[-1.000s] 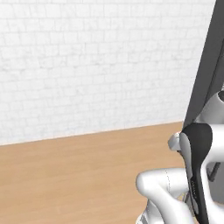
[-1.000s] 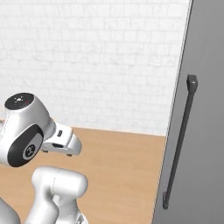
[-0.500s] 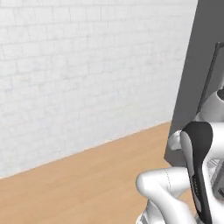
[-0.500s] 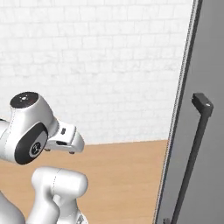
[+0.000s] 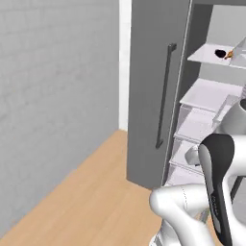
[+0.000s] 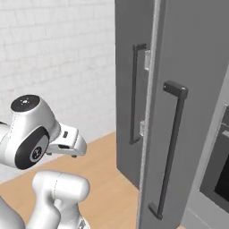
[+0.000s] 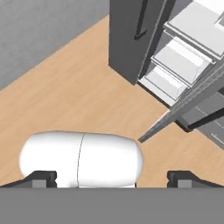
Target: Place one eggplant and one chicken drumstick in each tupperware on the nearby counter, to pack two identical lunches.
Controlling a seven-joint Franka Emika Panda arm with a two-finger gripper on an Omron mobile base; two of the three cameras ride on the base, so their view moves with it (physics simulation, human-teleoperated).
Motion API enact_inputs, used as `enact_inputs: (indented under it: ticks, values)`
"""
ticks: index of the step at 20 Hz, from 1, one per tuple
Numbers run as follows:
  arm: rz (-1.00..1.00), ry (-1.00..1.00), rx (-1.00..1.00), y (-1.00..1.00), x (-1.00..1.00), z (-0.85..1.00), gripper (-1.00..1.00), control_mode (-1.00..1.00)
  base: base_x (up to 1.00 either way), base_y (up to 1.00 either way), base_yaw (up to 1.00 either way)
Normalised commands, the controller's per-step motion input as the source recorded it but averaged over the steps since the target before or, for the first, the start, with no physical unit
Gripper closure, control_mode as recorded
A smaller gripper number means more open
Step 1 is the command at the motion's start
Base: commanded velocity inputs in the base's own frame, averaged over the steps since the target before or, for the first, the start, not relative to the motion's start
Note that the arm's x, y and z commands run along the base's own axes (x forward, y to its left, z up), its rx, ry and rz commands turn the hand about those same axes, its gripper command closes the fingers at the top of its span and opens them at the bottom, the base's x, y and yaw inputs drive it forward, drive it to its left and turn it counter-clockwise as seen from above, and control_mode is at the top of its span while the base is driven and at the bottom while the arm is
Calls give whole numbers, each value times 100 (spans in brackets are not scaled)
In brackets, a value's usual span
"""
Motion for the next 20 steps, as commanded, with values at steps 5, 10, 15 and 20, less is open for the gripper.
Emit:
enact_inputs:
  ticks: [5, 10, 15, 20]
  values:
    - [0, 0, 0, 0, 0, 0, -100, 100, 47, 78, -71]
    - [0, 0, 0, 0, 0, 0, -100, 100, 43, 81, -68]
    - [0, 0, 0, 0, 0, 0, -100, 100, 44, 44, -73]
    - [0, 0, 0, 0, 0, 0, -100, 100, 55, 5, -71]
